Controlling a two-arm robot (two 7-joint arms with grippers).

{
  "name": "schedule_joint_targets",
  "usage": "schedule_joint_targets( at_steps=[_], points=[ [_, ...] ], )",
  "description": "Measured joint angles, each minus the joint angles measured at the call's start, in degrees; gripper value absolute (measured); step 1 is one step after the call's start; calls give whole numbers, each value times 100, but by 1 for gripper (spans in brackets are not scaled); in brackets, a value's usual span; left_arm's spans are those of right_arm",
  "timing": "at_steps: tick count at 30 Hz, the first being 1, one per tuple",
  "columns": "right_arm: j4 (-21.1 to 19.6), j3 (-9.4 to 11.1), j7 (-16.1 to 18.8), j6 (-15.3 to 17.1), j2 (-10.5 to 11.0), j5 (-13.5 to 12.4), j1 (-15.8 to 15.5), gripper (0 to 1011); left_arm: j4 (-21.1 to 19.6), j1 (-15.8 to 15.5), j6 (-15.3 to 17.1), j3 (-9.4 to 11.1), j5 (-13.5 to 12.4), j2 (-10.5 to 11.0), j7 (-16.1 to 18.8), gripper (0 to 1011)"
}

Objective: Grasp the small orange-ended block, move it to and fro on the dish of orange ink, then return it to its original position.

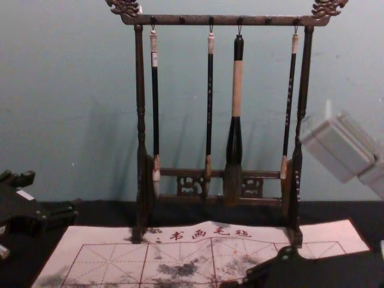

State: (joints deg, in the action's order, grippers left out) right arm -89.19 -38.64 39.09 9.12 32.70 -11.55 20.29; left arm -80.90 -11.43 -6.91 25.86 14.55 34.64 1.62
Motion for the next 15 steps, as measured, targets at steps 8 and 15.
schedule_joint_targets(
  at_steps=[8, 15],
  points=[
    [248, -55, -17, 64, -170, 73, 198, 95, 0, 0, 0, 0, 0, 0, 0, 1001],
    [463, -32, -107, 195, -292, 120, 365, 95, 0, 0, 0, 0, 0, 0, 0, 1001]
  ],
)
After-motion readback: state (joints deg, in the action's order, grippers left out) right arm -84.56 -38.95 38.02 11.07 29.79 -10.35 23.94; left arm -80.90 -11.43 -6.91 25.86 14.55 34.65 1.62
